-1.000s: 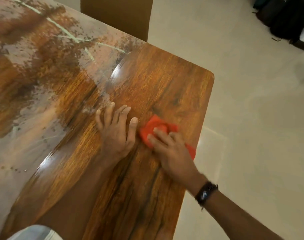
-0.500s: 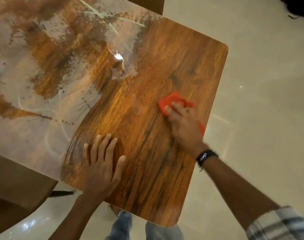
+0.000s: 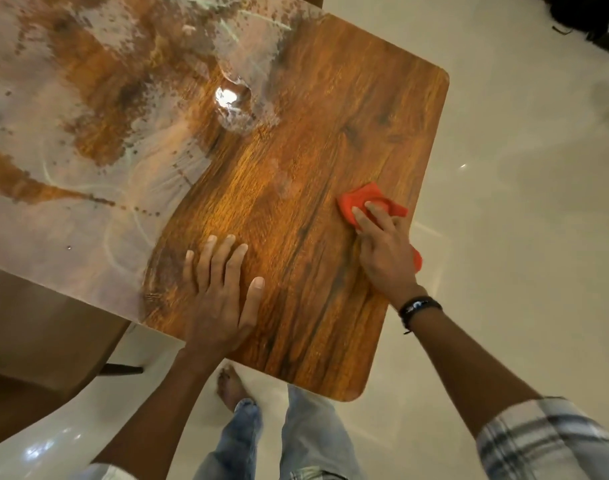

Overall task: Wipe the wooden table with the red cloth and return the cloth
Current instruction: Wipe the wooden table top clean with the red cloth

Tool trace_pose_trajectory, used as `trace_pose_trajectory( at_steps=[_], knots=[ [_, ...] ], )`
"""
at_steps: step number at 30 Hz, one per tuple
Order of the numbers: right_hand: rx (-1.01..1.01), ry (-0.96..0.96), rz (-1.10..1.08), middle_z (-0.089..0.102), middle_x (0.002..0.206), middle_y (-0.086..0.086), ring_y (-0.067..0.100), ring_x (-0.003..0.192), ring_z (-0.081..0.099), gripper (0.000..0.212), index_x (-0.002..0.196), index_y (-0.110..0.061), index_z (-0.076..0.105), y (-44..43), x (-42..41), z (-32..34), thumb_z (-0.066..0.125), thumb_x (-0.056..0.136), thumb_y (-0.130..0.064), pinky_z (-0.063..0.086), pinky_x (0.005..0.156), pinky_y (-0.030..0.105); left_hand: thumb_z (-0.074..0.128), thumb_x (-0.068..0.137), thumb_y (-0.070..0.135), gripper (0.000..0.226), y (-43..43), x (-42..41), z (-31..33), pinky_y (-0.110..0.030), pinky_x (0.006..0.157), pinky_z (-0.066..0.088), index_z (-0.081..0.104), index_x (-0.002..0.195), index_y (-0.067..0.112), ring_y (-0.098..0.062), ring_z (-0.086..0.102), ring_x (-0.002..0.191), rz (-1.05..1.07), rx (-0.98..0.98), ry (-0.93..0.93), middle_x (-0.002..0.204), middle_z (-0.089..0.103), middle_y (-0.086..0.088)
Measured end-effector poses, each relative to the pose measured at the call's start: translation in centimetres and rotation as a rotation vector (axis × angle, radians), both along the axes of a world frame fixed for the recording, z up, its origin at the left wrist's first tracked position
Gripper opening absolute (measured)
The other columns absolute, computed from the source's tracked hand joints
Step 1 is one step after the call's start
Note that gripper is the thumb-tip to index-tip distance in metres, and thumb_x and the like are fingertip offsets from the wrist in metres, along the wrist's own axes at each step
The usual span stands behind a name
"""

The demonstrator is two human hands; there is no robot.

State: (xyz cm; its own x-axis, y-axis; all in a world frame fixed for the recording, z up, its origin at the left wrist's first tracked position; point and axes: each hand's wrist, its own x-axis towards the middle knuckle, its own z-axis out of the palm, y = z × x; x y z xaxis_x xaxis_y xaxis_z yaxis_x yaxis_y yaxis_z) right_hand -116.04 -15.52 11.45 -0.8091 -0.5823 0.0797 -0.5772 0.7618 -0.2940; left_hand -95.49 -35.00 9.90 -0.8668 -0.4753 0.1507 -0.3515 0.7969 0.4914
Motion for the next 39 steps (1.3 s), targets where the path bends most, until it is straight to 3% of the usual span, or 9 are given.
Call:
trace_pose_trajectory(
  at_steps=[7, 10, 15, 17, 21, 27, 31, 36, 39],
  knots=[
    [0.047, -0.008, 0.457, 0.044, 0.150, 0.000, 0.027, 0.106, 0.050, 0.070, 0.144, -0.030, 0.044, 1.5, 19.0, -1.2, 0.070, 0.080, -0.015, 0.053, 0.084, 0.041, 0.036, 0.097, 0.039, 0.054, -0.3, 0.7, 0.3, -0.055, 0.122, 0.014, 0.054, 0.137, 0.008, -0.028, 0.030, 0.148, 0.070, 0.095, 0.142, 0.149, 0.049, -0.011],
    [0.094, 0.036, 0.606, 0.044, 0.152, -0.003, 0.027, 0.106, 0.054, 0.062, 0.144, -0.032, 0.041, 5.2, 18.4, -1.5, 0.059, 0.087, -0.017, 0.053, 0.082, 0.042, 0.035, 0.097, 0.039, 0.054, -0.8, 2.2, 0.5, -0.054, 0.123, 0.014, 0.053, 0.138, 0.009, -0.027, 0.030, 0.148, 0.080, 0.133, 0.160, 0.150, 0.048, -0.010],
    [-0.022, 0.046, 0.160, 0.054, 0.142, 0.007, 0.034, 0.097, 0.054, 0.047, 0.137, -0.025, 0.052, 2.6, 14.2, -0.8, 0.053, 0.091, -0.013, 0.048, 0.086, 0.046, 0.034, 0.100, 0.040, 0.056, -3.1, 5.4, 0.0, -0.060, 0.120, 0.016, 0.048, 0.141, 0.005, -0.030, 0.024, 0.150, 0.183, 0.174, 0.198, 0.153, 0.042, -0.014],
    [-0.025, 0.051, 0.204, 0.055, 0.141, 0.007, 0.032, 0.096, 0.051, 0.048, 0.135, -0.022, 0.056, -0.7, 15.8, -1.1, 0.055, 0.089, -0.009, 0.046, 0.087, 0.043, 0.034, 0.102, 0.043, 0.059, -4.5, 6.1, -0.2, -0.059, 0.122, 0.013, 0.038, 0.146, 0.004, -0.033, 0.017, 0.152, 0.311, 0.199, 0.237, 0.157, 0.033, -0.017],
    [0.049, -0.023, 0.556, 0.043, 0.151, 0.003, 0.031, 0.105, 0.051, 0.054, 0.143, -0.025, 0.043, -5.9, 19.6, -1.8, 0.042, 0.091, -0.010, 0.046, 0.085, 0.042, 0.028, 0.104, 0.052, 0.069, -8.9, 5.6, -0.3, -0.049, 0.124, 0.004, 0.024, 0.154, 0.005, -0.034, 0.009, 0.154, 0.709, 0.184, 0.299, 0.163, 0.021, -0.016],
    [-0.028, 0.049, 0.770, 0.053, 0.141, 0.001, 0.027, 0.095, 0.044, 0.050, 0.134, -0.025, 0.057, -13.0, 18.6, -1.2, 0.055, 0.085, -0.012, 0.048, 0.074, 0.043, 0.022, 0.103, 0.054, 0.075, -15.6, 1.3, -0.4, -0.049, 0.124, -0.005, 0.010, 0.159, 0.006, -0.026, 0.005, 0.156, 1.246, 0.406, 0.184, 0.168, 0.010, -0.014],
    [-0.049, 0.022, 0.689, 0.056, 0.137, 0.002, 0.029, 0.095, 0.047, 0.051, 0.130, -0.025, 0.061, -17.9, 12.5, -0.6, 0.038, 0.086, -0.013, 0.047, 0.080, 0.040, 0.024, 0.101, 0.058, 0.083, -15.4, 1.1, -0.7, -0.042, 0.126, 0.001, 0.007, 0.158, 0.001, -0.031, 0.004, 0.156, 1.278, 0.399, 0.228, 0.167, 0.004, -0.019],
    [0.015, 0.065, 0.358, 0.053, 0.138, 0.003, 0.032, 0.094, 0.046, 0.043, 0.133, -0.025, 0.059, -22.2, 0.1, -0.2, 0.047, 0.094, -0.013, 0.044, 0.083, 0.047, 0.024, 0.099, 0.061, 0.085, -15.6, 1.8, -1.0, -0.048, 0.126, 0.012, 0.004, 0.159, 0.004, -0.031, 0.006, 0.155, 1.252, 0.491, 0.295, 0.168, 0.002, -0.016],
    [0.015, 0.006, 0.260, 0.051, 0.141, 0.007, 0.036, 0.100, 0.045, 0.042, 0.136, -0.023, 0.057, -23.5, -0.3, 0.0, 0.046, 0.096, -0.016, 0.043, 0.086, 0.050, 0.022, 0.099, 0.062, 0.082, -15.4, 1.6, -0.4, -0.051, 0.125, 0.014, 0.005, 0.160, 0.009, -0.031, 0.007, 0.155, 1.256, 0.502, 0.302, 0.169, -0.001, -0.012]
  ],
)
